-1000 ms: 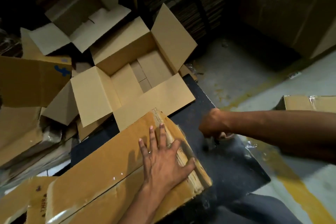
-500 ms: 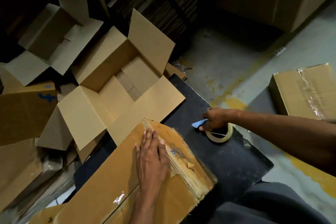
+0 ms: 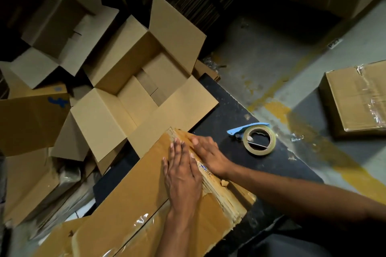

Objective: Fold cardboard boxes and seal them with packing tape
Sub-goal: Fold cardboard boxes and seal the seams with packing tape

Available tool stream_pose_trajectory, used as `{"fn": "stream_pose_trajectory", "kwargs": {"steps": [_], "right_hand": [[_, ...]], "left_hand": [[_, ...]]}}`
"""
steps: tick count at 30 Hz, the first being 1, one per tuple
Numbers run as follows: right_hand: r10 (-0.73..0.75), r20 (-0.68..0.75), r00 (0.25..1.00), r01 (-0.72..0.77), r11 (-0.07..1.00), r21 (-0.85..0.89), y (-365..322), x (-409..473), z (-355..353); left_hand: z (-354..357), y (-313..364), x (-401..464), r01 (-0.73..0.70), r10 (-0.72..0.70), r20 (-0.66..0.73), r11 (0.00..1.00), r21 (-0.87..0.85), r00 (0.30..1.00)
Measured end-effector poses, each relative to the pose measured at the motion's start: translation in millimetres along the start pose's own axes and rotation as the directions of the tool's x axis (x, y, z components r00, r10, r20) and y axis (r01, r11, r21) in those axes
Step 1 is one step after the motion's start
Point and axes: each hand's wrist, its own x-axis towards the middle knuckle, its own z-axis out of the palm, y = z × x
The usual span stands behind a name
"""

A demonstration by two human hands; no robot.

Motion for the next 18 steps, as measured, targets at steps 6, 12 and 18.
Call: {"fn": "stream_pose_trajectory", "kwargs": {"steps": [6, 12, 18], "right_hand": [[0.047, -0.116, 0.992, -0.047, 0.999, 0.004, 23, -7, -13], [-0.039, -0.129, 0.991, 0.014, 0.981, -0.195, 2, -1, -6], [-0.135, -0.343, 0.929, 0.040, 0.962, -0.270, -16, -6, -24]], "left_hand": [[2, -2, -1, -0.007, 0.007, -0.007, 1.000, 0.005, 1.000], [2, 0, 1, -0.006, 0.006, -0.015, 1.000, -0.005, 1.000], [-17, -3, -1, 0.033, -0.019, 0.073, 0.980, -0.194, 0.997]]}}
